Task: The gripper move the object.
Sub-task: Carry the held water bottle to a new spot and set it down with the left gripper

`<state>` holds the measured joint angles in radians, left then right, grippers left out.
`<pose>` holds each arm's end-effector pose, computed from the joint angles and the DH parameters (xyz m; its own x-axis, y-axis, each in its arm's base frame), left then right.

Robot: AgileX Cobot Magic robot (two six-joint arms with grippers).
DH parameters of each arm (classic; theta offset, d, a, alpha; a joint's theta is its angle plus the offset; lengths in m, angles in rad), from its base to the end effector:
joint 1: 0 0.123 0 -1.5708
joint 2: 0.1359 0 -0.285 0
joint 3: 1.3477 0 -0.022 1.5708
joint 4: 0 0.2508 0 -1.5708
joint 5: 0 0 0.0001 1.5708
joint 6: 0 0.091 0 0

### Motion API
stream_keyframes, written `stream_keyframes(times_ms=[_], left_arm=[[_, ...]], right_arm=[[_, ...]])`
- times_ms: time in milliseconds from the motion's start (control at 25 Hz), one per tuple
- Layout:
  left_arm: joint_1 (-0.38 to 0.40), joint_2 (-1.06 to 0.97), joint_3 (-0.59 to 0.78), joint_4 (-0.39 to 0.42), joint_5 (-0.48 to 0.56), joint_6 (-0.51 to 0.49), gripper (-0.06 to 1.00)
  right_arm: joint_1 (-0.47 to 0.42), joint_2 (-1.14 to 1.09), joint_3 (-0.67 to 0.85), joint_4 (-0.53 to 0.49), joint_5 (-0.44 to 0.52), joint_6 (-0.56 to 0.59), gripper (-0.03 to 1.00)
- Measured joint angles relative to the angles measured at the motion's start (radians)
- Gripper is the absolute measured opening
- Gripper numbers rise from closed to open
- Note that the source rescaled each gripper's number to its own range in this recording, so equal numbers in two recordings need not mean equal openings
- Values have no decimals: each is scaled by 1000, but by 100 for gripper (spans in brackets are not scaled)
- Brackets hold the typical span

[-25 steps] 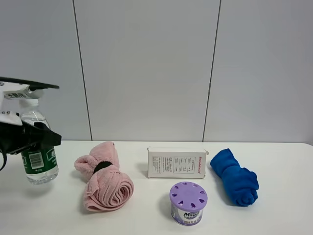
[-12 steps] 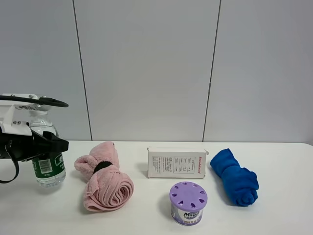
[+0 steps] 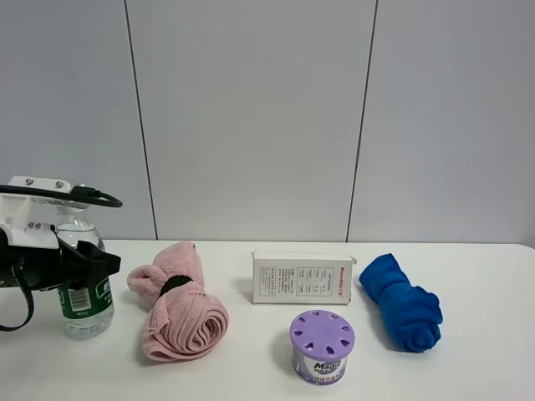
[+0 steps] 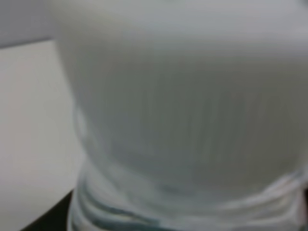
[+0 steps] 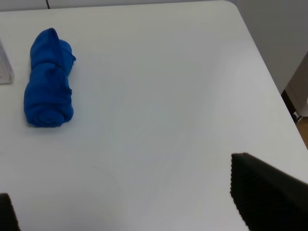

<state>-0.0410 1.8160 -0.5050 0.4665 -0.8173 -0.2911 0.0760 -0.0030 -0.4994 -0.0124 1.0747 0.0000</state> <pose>0.2874 -0.0416 0.1207 -0.4324 0.0562 -0.8999 0.3498 0.9303 -0.1100 -0.0057 -0.0014 0.2760 -0.4645 -0.0413 -0.8846 -0.0690 0.9976 -0.0103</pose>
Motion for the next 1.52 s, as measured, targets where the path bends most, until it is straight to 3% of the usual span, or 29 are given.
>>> stream_keyframes(times_ms=[280,400,560,840,1080,1520], left_arm=[[0,4,18,0,-37,53,3],[0,4,18,-1,-52,70,17],[0,3,18,-2,-81,84,47],[0,1,18,-4,-81,85,60],[0,-91,19,-4,-27,43,95],[0,-402,21,-4,140,-68,100]], right_arm=[[0,0,0,0,0,0,100],[0,0,0,0,0,0,100],[0,0,0,0,0,0,100],[0,0,0,0,0,0,100],[0,0,0,0,0,0,100],[0,0,0,0,0,0,100]])
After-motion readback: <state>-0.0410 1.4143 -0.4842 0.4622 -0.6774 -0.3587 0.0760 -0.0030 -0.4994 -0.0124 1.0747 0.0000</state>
